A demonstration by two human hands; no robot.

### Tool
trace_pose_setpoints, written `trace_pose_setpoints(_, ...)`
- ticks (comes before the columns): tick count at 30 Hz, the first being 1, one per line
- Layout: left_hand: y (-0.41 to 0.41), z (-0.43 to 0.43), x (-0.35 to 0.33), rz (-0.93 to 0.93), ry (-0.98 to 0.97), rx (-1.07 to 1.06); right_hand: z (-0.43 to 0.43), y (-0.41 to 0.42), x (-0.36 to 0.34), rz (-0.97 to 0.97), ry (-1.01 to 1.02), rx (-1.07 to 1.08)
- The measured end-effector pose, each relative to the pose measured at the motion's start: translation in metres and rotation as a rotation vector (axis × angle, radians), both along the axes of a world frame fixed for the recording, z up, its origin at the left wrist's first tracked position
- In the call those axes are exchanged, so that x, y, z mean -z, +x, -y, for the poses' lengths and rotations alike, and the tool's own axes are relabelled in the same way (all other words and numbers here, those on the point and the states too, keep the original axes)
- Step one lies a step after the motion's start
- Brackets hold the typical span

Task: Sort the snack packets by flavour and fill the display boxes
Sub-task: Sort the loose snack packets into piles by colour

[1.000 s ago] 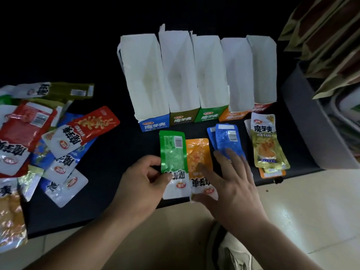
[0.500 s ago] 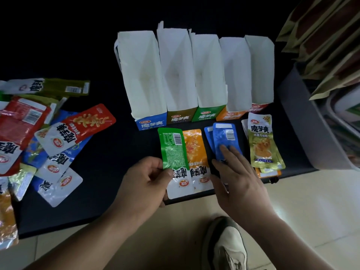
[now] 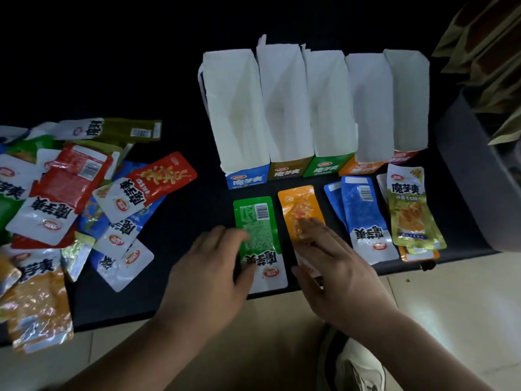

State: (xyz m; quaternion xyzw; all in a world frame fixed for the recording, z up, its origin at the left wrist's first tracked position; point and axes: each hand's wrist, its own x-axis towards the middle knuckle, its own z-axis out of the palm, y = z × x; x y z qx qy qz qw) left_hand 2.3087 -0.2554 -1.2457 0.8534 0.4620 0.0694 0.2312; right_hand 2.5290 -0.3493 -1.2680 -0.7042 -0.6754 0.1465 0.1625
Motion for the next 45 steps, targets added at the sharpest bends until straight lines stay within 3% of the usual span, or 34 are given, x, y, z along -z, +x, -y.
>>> trace_pose_setpoints(3,0.004,0.006,0.011,-0.021,0.129,0.19,-0.005,-0.001,0.001,0.013,0.019,-0.001)
trace_pose_setpoints(6,0.003,0.005,0.022,-0.068,0.125,0.221,-0.009,-0.006,0.004,0.022,-0.004,-0.001)
trace_pose_setpoints(18,-0.009,0.003,0.015,0.179,0.037,0.139,-0.022,-0.032,-0.023,-0.203,0.115,0.167)
trace_pose_setpoints(22,-0.013,0.0,0.013,0.235,0.008,0.106,-0.026,-0.045,-0.031,-0.323,0.046,0.176)
trace_pose_setpoints(33,-0.059,-0.013,-0.002,0.317,-0.106,-0.02,-0.04,-0.086,-0.045,-0.372,0.107,0.092)
trace_pose_setpoints(38,-0.101,-0.024,-0.003,0.281,-0.057,-0.101,-0.067,-0.118,-0.038,-0.361,0.031,0.044)
trace_pose_setpoints(41,-0.124,-0.03,-0.002,0.23,0.095,-0.121,-0.089,-0.14,-0.037,-0.28,-0.009,-0.006)
trace_pose_setpoints(43,-0.142,-0.037,-0.002,0.14,0.236,-0.164,-0.108,-0.155,-0.038,-0.234,-0.051,-0.045)
trace_pose_setpoints(45,-0.16,-0.046,-0.004,-0.057,0.245,-0.238,-0.128,-0.17,-0.044,-0.207,-0.125,-0.09)
